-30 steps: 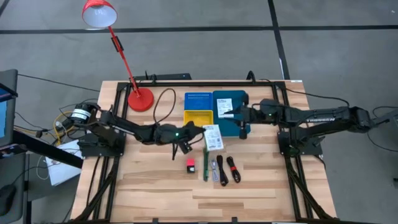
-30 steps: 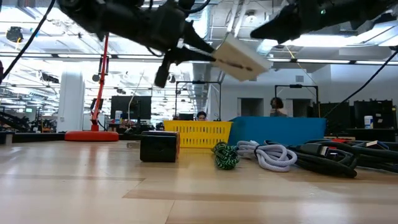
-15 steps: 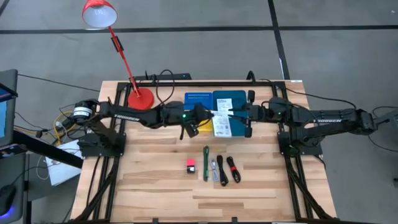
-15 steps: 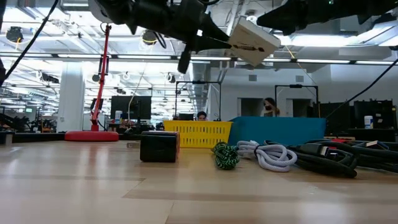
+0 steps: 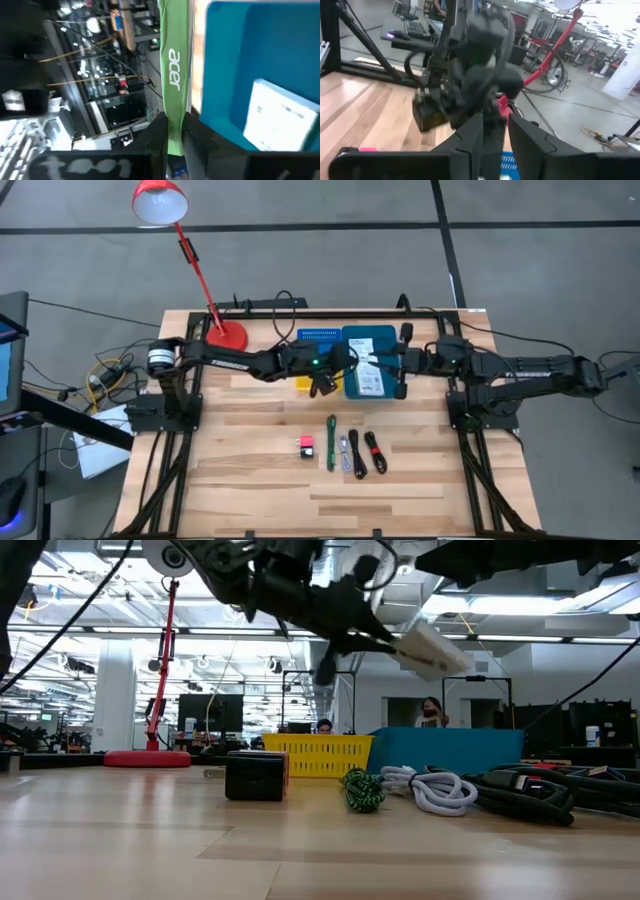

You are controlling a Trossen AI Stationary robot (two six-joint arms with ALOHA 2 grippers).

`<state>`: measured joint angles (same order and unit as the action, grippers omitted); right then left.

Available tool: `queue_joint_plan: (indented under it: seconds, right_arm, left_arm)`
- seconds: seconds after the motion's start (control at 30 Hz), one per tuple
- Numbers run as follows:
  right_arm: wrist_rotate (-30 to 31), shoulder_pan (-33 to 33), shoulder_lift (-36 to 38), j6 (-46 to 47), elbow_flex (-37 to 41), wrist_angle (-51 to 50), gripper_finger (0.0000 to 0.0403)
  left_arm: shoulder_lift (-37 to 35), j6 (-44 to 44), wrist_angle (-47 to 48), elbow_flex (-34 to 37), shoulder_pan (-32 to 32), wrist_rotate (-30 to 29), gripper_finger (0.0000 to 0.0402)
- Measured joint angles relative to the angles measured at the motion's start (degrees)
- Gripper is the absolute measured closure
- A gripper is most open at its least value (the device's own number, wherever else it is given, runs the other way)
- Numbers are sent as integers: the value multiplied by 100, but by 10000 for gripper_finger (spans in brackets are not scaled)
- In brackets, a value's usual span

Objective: Pick and place items into bin
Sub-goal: Put the cardreader box into the dark blue bin

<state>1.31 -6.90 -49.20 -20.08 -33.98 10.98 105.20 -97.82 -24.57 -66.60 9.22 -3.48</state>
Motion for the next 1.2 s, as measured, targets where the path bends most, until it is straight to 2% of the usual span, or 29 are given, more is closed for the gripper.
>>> queue_joint_plan:
  seconds: [0.33,0.43,0.6,1.2]
  right_arm:
    - [200,13,238,7,4,-308,316]
    - [200,13,269,7,4,-340,316]
    - [200,11,278,10,4,-330,316]
    - [198,11,276,66,4,-329,316]
  left_arm:
    - [202,2,94,-392,223,4,374]
    - [202,-11,121,-418,309,41,374]
    - [247,-108,17,-423,488,429,374]
    - [285,-238,-76,-423,530,425,374]
